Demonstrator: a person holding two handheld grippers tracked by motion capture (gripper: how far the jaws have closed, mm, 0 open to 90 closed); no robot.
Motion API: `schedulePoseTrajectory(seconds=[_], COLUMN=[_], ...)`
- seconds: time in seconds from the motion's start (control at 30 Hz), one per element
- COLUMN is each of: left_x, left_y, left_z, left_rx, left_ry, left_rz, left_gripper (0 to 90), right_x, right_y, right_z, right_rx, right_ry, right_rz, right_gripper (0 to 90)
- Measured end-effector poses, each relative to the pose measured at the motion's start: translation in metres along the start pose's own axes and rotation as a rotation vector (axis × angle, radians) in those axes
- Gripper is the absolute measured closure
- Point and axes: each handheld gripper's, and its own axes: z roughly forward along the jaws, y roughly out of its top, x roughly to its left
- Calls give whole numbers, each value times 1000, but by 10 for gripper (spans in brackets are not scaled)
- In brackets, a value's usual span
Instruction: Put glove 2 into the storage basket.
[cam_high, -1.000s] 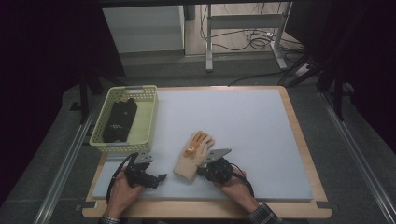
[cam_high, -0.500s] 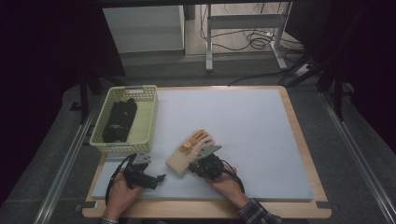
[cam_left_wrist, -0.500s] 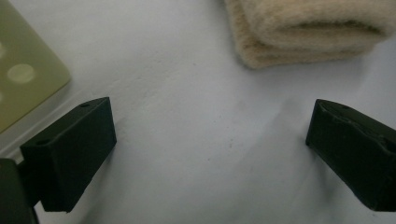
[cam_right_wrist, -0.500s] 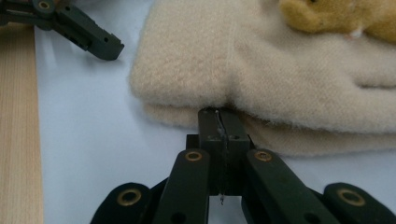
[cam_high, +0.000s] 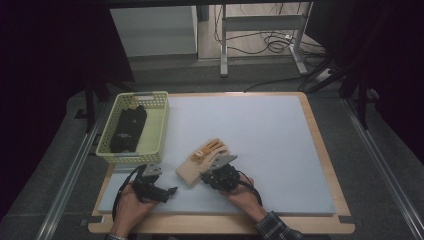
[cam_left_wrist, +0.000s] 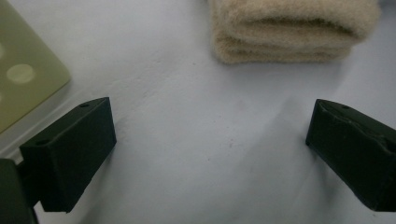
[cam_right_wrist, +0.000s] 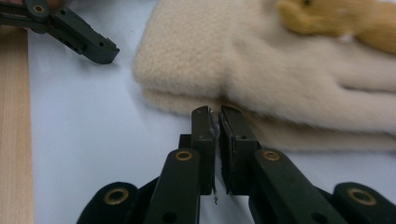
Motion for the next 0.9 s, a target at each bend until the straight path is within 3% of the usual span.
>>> schedulePoseTrajectory(seconds=[0.2, 0.67, 0.83, 0.9], left_x=[0, -3, -8, -9], left_y=[0, 2, 8, 10], left_z=[0, 0, -2, -3], left_rx=[-1, 11, 1, -1], left_ry=[-4, 3, -20, -22], left_rz=[-5, -22, -20, -23], left_gripper=[17, 8, 0, 0], right_x=[-12, -48, -62, -64], right_y=[-10, -44, -59, -61], right_z=[-22, -71, -88, -89], right_rx=[-22, -21, -8, -8], right_ry=[-53, -226, -295, -299], right_rz=[22, 91, 132, 138], right_gripper=[767, 476, 367, 350])
